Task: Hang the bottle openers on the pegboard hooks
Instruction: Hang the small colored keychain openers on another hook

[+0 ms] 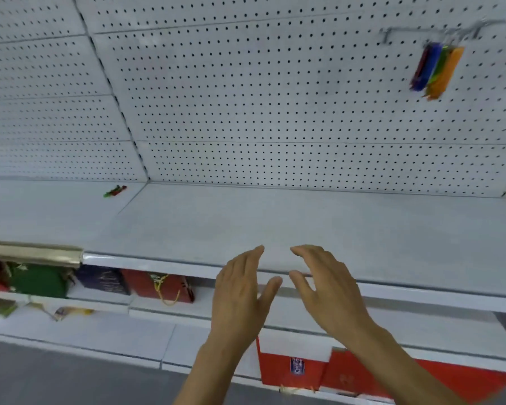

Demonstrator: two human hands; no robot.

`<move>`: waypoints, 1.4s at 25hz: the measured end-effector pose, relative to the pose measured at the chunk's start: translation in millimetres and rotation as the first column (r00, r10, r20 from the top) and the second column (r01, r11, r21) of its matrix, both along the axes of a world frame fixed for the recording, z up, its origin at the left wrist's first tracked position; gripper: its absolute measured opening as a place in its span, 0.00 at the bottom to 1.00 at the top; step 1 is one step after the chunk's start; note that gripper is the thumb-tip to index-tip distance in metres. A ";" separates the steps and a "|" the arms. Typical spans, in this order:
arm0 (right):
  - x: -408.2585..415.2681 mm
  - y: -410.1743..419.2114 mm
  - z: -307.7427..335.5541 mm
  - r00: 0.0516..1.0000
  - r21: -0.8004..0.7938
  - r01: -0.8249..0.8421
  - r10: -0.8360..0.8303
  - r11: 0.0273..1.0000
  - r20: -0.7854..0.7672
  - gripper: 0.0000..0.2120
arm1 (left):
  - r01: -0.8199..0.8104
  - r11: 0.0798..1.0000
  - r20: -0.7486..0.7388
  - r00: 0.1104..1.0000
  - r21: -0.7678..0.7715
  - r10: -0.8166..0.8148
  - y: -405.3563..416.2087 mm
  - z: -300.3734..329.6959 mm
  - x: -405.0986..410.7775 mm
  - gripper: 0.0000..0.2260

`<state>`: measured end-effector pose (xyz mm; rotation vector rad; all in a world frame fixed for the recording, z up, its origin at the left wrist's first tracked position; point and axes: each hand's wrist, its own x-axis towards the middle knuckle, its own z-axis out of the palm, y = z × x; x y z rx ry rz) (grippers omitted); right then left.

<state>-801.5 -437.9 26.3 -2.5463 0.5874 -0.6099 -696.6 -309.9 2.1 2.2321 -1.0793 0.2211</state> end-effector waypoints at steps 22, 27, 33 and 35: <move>432.8 204.9 -50.6 0.951 0.131 -0.195 0.220 0.972 -0.215 0.16 | -0.119 0.981 -0.342 0.925 0.151 0.164 243.2 -31.4 410.9 0.18; 551.7 173.4 -50.5 0.926 0.153 -0.238 0.271 0.959 -0.263 0.16 | -0.152 0.977 -0.400 0.895 0.148 0.200 220.5 -29.8 493.4 0.18; 671.8 131.5 -68.0 0.909 0.173 -0.180 0.231 0.968 -0.348 0.20 | -0.187 0.968 -0.431 0.870 0.167 0.242 162.1 -39.4 608.9 0.20; 697.3 122.0 -76.1 0.903 0.157 -0.168 0.216 0.973 -0.370 0.23 | -0.206 0.952 -0.366 0.888 0.224 0.278 140.5 -44.2 637.9 0.21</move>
